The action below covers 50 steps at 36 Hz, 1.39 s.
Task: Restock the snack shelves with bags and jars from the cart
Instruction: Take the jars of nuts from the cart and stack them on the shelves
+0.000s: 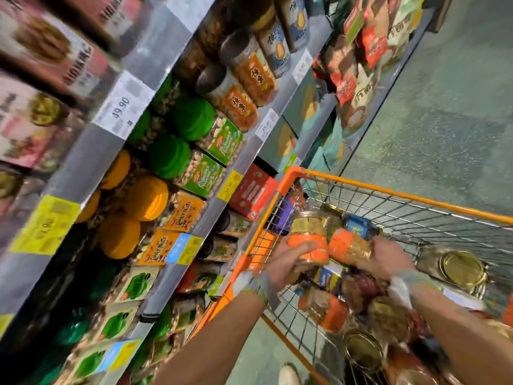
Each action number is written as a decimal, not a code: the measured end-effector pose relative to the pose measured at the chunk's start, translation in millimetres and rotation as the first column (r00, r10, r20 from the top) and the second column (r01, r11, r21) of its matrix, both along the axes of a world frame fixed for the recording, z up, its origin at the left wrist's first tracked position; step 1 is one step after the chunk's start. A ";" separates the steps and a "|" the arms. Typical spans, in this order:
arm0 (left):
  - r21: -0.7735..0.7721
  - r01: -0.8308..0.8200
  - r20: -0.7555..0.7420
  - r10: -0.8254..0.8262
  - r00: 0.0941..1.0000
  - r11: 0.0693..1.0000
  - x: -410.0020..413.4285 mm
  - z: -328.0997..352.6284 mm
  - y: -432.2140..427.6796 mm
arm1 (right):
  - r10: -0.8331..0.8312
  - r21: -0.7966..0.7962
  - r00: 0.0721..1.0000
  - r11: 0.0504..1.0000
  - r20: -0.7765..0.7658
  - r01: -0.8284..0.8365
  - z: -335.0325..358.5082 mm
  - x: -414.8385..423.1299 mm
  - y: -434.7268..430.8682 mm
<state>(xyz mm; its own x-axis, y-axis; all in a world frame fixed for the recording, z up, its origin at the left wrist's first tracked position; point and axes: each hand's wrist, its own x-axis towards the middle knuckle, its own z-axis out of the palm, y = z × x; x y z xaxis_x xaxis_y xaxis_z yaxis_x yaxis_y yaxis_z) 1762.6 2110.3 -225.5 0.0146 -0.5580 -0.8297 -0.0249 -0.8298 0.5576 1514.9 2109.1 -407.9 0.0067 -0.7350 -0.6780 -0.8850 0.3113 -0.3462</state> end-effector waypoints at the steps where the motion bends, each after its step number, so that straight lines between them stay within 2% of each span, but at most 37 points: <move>1: 0.000 -0.003 0.005 0.003 1.000 1.000 3.9 6.7 1.7 | 0.005 -0.043 1.000 0.999 -0.003 -0.005 2.9 4.1 -3.8; 5: 0.000 -0.058 0.003 0.058 0.998 0.998 17.3 31.5 12.0 | -0.012 -0.217 0.999 0.976 -0.037 0.004 81.3 17.7 -12.3; 8: -0.020 -0.090 -0.047 0.089 0.995 0.996 26.7 46.3 24.6 | -0.042 -0.262 0.998 0.964 0.035 0.050 125.9 22.0 -11.6; 12: -0.108 -0.122 -0.067 0.115 0.991 0.987 43.2 81.2 48.0 | 0.010 -0.304 0.968 0.950 0.249 0.068 208.1 40.1 -10.0; 17: -0.210 -0.159 -0.171 0.124 0.977 0.965 70.8 142.9 87.5 | 0.197 -0.391 0.942 0.917 0.273 -0.079 310.3 78.4 1.7; 20: -0.311 -0.156 -0.177 0.105 0.979 0.938 98.2 186.3 114.0 | 0.226 -0.429 0.907 0.902 0.356 -0.057 372.7 112.2 19.0; 24: -0.439 -0.200 -0.212 0.115 0.970 0.876 144.8 238.6 152.6 | 0.282 -0.425 0.842 0.903 0.461 -0.070 444.1 166.8 38.2; 29: -0.584 -0.291 -0.306 0.127 0.943 0.758 204.0 305.1 224.5 | 0.374 -0.551 0.731 0.834 0.570 0.003 534.2 243.7 91.7; 32: -0.644 -0.359 -0.353 0.154 0.923 0.676 231.6 350.8 269.7 | 0.432 -0.588 0.653 0.809 0.622 0.026 592.0 280.8 133.1; 35: -0.671 -0.389 -0.392 0.142 0.909 0.631 250.7 390.7 309.3 | 0.489 -0.604 0.578 0.797 0.654 0.009 635.6 308.0 167.4; 39: -0.710 -0.415 -0.367 0.204 0.908 0.569 276.7 432.5 351.9 | 0.580 -0.655 0.491 0.755 0.650 -0.025 683.4 342.6 204.4; 44: -0.691 -0.532 -0.508 0.195 0.839 0.489 312.0 483.7 393.1 | 0.689 -0.720 0.380 0.690 0.617 -0.082 737.2 377.3 230.6; 46: -0.701 -0.554 -0.521 0.208 0.828 0.450 324.9 496.6 405.6 | 0.730 -0.757 0.343 0.649 0.592 -0.075 751.7 388.9 232.9; 50: -0.778 -0.492 -0.448 0.204 0.870 0.391 345.2 515.5 419.8 | 0.798 -0.815 0.293 0.572 0.527 -0.090 782.1 413.3 224.5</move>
<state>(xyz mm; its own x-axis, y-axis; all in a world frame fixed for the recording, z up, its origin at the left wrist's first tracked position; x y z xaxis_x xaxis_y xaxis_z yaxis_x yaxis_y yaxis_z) 2107.9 2530.1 290.0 0.2737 -0.9599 0.0612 0.3958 0.1704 0.9024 1928.2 2333.6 374.2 0.7133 -0.5447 0.4410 0.0428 -0.5943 -0.8031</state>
